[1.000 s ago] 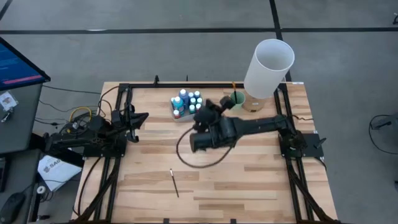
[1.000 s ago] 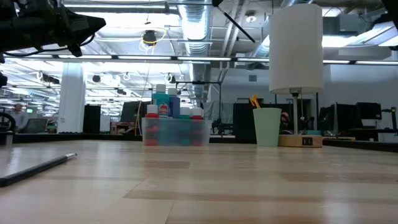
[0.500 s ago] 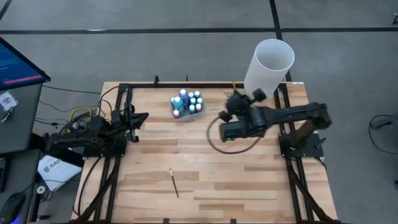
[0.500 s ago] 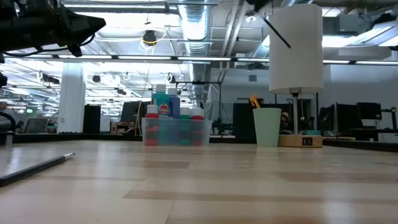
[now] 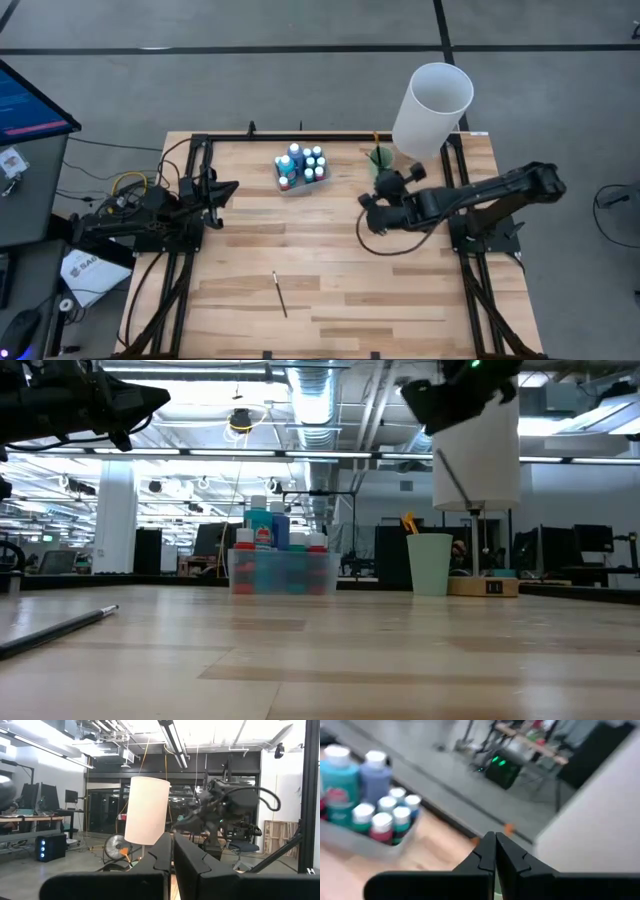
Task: Pick & Place Paint Supplies
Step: Put the silver paintbrush into the green cup
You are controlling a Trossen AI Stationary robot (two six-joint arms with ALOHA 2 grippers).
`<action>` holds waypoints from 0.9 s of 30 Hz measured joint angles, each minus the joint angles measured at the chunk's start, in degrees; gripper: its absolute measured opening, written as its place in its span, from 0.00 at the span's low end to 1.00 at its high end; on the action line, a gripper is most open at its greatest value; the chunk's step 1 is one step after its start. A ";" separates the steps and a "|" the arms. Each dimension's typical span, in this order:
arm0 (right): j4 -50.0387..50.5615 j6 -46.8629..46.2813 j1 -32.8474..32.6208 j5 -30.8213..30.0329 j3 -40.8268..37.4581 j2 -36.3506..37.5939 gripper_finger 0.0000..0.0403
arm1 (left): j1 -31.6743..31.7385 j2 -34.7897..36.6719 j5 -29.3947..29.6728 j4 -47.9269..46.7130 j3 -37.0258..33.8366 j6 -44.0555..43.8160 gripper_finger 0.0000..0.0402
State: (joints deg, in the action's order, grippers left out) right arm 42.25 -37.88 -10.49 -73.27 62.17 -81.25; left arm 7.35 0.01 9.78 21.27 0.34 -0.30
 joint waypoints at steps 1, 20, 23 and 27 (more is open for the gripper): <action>-4.46 4.55 0.88 2.43 -1.00 0.00 0.00 | -0.01 0.00 0.01 0.03 0.00 0.01 0.00; -86.70 66.55 15.16 23.52 -23.70 4.22 0.00 | 0.00 0.00 0.00 0.30 0.00 0.01 0.00; -88.14 67.90 17.11 23.52 -24.28 4.28 0.00 | 0.00 0.00 0.00 0.30 0.00 -0.01 0.00; -87.11 65.50 19.28 23.85 -26.16 4.21 0.00 | 0.00 0.00 0.02 0.30 0.00 0.01 0.00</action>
State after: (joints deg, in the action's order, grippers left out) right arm -44.86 27.62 8.79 -49.42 36.01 -77.05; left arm 7.35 0.01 9.80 21.57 0.34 -0.30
